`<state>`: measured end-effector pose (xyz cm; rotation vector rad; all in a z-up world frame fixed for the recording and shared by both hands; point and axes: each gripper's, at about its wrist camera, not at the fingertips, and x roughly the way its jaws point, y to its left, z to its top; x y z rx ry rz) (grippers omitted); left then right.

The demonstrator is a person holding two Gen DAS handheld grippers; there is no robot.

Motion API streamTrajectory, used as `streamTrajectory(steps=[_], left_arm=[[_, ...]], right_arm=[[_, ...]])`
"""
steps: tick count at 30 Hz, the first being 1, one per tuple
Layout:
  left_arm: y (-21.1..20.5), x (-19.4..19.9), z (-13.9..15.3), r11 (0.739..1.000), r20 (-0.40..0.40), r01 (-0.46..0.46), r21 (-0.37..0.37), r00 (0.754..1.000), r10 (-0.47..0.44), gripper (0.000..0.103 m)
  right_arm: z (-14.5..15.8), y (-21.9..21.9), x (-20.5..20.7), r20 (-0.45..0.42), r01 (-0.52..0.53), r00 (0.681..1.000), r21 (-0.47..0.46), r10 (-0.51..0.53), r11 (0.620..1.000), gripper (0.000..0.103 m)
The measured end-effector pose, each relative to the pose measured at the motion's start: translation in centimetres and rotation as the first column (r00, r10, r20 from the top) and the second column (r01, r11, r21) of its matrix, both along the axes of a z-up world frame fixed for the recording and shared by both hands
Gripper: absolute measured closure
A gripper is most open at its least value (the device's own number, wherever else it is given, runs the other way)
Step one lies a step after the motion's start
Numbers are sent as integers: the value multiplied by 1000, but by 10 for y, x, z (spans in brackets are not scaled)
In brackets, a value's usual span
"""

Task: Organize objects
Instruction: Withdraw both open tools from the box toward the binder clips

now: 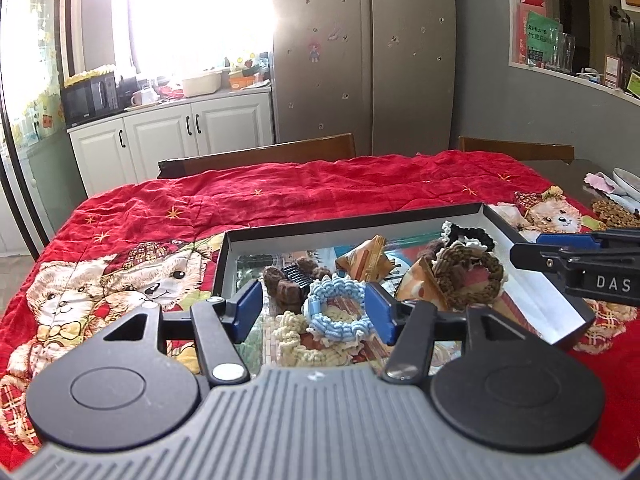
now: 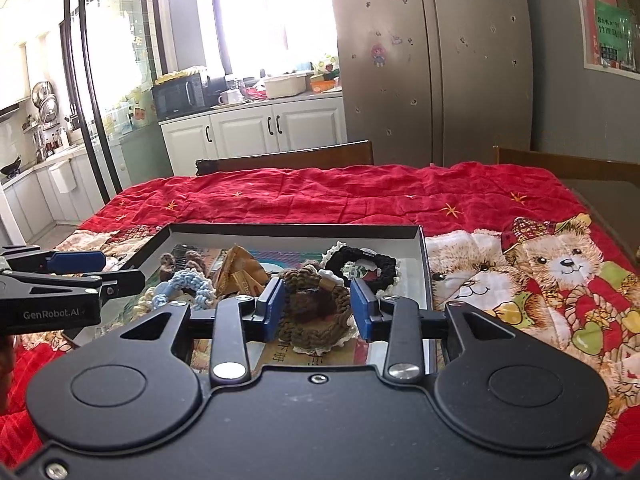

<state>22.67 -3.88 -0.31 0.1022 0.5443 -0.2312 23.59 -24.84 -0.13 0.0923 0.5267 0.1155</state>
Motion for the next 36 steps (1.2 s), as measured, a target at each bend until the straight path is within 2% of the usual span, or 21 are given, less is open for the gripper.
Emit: streamTrajectory(steps=[24, 36], left_arm=[[16, -62, 27, 997, 59, 70, 29, 996, -71, 26], [24, -84, 6, 988, 28, 135, 72, 990, -138, 23]], right_arm=[[26, 10, -68, 15, -57, 998, -71, 58, 996, 60], [15, 16, -103, -11, -95, 996, -104, 94, 990, 57]])
